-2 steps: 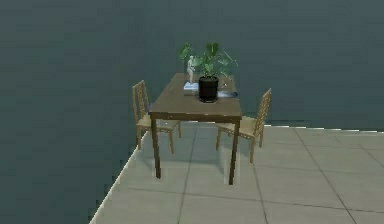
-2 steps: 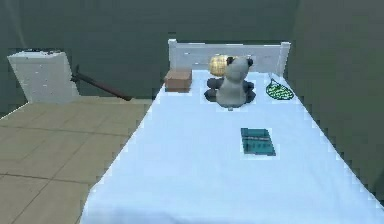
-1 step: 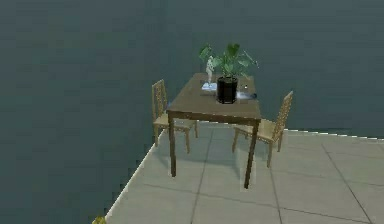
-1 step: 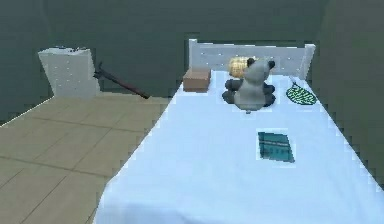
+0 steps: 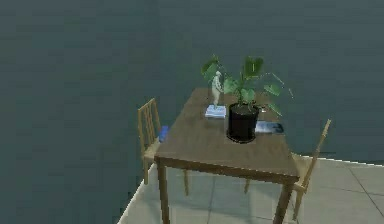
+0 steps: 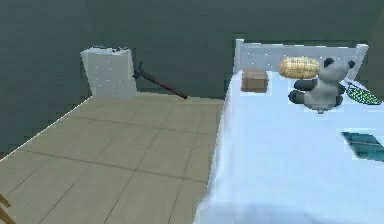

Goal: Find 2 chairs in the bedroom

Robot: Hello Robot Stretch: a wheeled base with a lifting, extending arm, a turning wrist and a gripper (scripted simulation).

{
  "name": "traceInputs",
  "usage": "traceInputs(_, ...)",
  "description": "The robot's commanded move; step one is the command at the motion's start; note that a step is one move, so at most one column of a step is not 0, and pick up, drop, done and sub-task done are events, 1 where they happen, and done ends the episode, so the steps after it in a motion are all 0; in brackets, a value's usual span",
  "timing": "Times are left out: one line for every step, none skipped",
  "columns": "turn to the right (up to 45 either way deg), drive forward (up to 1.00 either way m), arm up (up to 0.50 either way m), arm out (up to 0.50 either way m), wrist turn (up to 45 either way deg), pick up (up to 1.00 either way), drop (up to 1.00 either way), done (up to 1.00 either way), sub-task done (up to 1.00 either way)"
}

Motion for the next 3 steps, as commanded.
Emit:
traceInputs(45.0, 0.0, 0.0, 0.0, 0.0, 0.0, 0.0, 0.0, 0.0)
traceInputs(18.0, 0.0, 0.0, 0.0, 0.0, 0.0, 0.0, 0.0, 0.0)
traceInputs(0.0, 0.7, 0.0, 0.0, 0.0, 0.0, 0.0, 0.0, 0.0)
